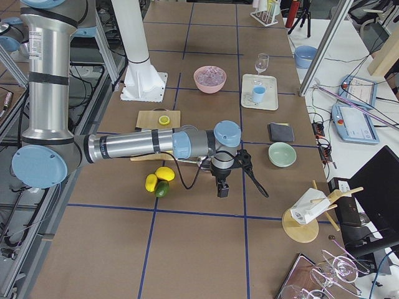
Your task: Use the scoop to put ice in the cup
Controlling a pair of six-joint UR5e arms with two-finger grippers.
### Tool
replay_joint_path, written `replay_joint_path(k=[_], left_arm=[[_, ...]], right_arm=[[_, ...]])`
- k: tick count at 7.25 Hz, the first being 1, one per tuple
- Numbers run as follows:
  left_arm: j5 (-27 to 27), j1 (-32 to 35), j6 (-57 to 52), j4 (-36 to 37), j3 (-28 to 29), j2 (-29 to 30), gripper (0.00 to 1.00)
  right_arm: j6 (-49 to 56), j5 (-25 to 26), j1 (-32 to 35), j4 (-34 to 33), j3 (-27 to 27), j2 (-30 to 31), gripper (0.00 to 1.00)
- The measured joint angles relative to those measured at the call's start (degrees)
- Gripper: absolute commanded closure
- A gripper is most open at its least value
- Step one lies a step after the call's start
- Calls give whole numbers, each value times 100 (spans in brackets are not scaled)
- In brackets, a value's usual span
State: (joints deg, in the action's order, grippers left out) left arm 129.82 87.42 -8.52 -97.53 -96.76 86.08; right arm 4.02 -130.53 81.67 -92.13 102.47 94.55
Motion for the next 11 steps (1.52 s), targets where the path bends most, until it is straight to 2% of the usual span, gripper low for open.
replay_joint_path(k=[3, 5, 7, 11], left_arm=[[183, 105, 6, 619, 30, -19, 0], [482, 183, 23, 1083, 61, 106, 0], [545, 256, 26, 1168, 164, 141, 0], [552, 438, 34, 1177, 218, 145, 0]], right_arm=[[-25, -82, 244, 9, -153, -90, 0], [-26, -537, 534, 5, -463, -205, 0], [-17, -1028, 875, 13, -904, -360, 0], [-3, -1077, 1143, 42, -1042, -377, 0]])
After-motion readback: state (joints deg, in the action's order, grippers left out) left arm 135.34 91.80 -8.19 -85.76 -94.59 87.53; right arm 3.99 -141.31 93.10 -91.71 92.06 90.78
